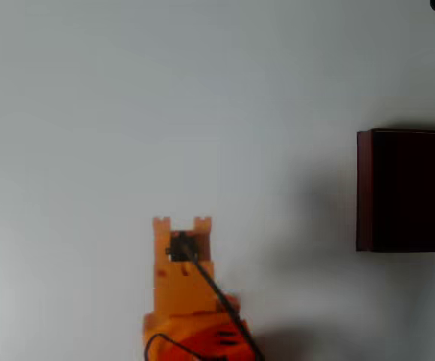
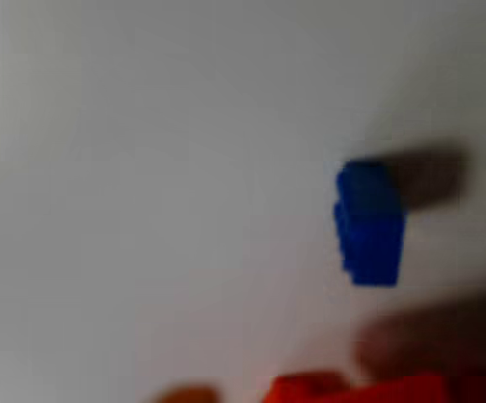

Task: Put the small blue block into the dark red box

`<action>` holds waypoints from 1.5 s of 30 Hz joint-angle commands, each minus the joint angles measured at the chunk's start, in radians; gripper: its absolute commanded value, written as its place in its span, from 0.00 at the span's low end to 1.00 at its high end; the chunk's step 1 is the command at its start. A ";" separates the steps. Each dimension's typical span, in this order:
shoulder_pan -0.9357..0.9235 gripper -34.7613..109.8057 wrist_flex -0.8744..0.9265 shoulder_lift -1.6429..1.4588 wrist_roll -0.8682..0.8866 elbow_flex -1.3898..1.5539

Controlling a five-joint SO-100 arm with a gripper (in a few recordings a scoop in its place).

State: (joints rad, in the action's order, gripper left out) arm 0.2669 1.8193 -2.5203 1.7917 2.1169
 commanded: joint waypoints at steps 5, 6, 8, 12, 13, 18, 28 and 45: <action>0.020 0.41 0.011 0.112 0.195 0.066; 0.018 0.41 0.006 0.126 0.199 0.072; 0.020 0.41 -0.005 0.160 0.224 0.080; 0.023 0.41 -0.084 0.207 0.218 0.132; 0.023 0.41 -0.117 0.212 0.206 0.152; 0.026 0.41 -0.281 0.218 0.041 0.247; 0.057 0.41 -0.261 0.169 -0.025 0.336; 0.000 0.41 -0.350 0.112 0.014 0.459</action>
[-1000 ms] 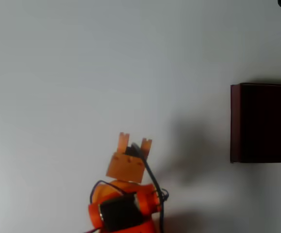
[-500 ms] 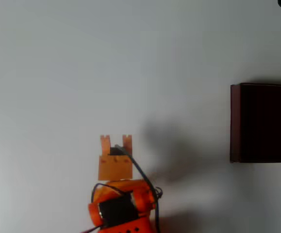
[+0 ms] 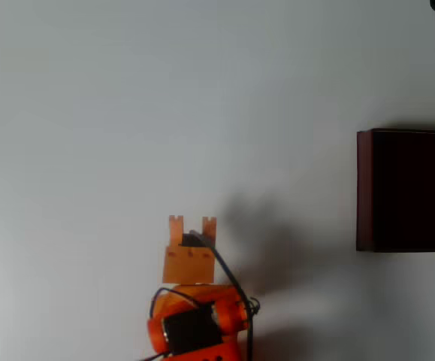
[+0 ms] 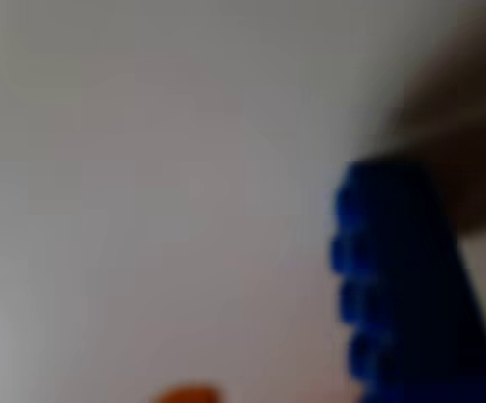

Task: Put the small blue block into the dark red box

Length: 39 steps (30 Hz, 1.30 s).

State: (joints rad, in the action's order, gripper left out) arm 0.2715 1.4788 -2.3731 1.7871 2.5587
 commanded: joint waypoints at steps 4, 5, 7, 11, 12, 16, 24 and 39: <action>-0.012 0.41 -0.021 -0.040 0.017 0.034; -0.012 0.41 -0.026 -0.041 0.017 0.040; -0.014 0.41 -0.029 -0.048 0.029 0.054; -0.025 0.41 -0.035 -0.063 0.041 0.083; -0.026 0.41 -0.037 -0.064 0.044 0.089; -0.028 0.41 -0.046 -0.067 0.049 0.097; -0.028 0.41 -0.095 -0.066 0.055 0.133; -0.029 0.39 -0.120 -0.080 0.087 0.178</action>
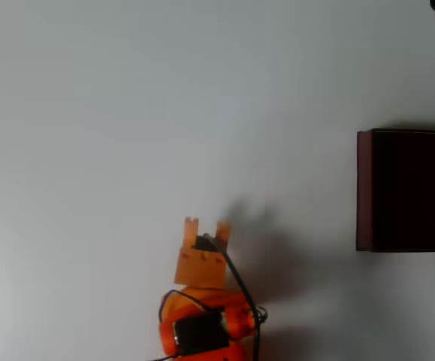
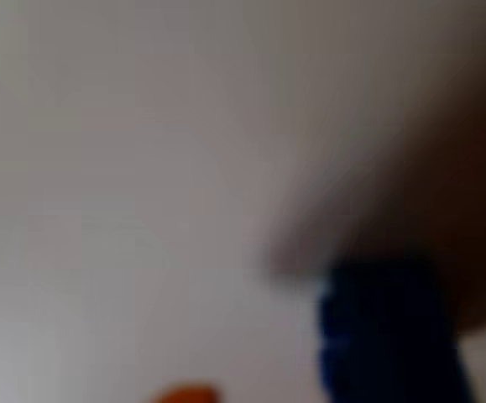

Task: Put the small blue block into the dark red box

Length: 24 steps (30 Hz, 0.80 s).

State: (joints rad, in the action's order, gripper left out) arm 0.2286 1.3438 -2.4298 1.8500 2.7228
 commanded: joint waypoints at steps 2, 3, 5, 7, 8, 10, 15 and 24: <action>0.014 0.39 0.015 -0.026 0.031 0.021; 0.012 0.39 0.015 -0.028 0.031 0.023; 0.011 0.38 0.017 -0.029 0.037 0.029; 0.009 0.36 0.017 -0.031 0.040 0.034; 0.009 0.34 0.017 -0.034 0.043 0.037; 0.008 0.27 0.015 -0.037 0.043 0.038; 0.008 0.24 0.002 -0.040 0.043 0.038; -0.054 0.24 -0.005 -0.057 -0.152 -0.058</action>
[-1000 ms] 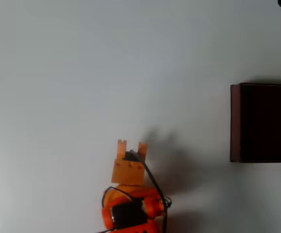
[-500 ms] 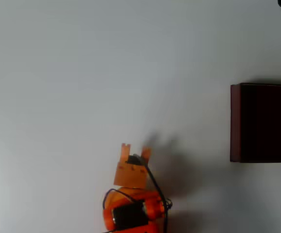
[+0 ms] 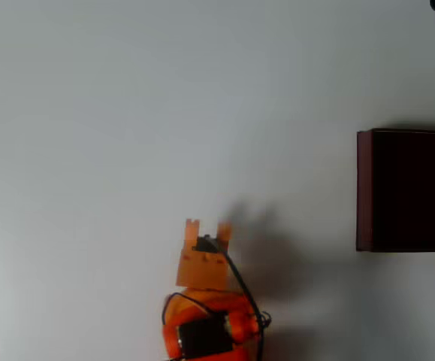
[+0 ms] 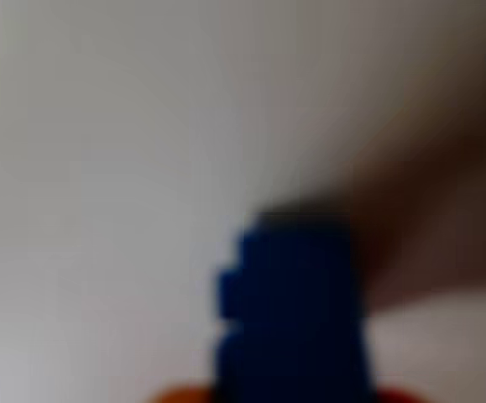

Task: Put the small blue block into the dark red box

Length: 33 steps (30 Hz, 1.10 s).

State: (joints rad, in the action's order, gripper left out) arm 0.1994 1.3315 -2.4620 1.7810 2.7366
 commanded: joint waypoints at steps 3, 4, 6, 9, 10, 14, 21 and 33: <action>-0.074 0.24 0.003 -0.049 -0.250 -0.150; -0.094 0.24 -0.003 -0.061 -0.319 -0.176; -0.137 0.24 0.011 -0.094 -0.437 -0.230; -0.225 0.24 0.054 -0.135 -0.649 -0.328; -0.258 0.24 0.063 -0.156 -0.712 -0.354; -0.383 0.24 0.058 -0.264 -0.927 -0.405; -0.560 0.24 -0.020 -0.426 -1.207 -0.419; -0.841 0.24 -0.413 -0.368 -1.382 -0.285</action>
State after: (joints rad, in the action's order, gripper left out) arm -0.5630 1.0262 -2.8716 0.4203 2.4222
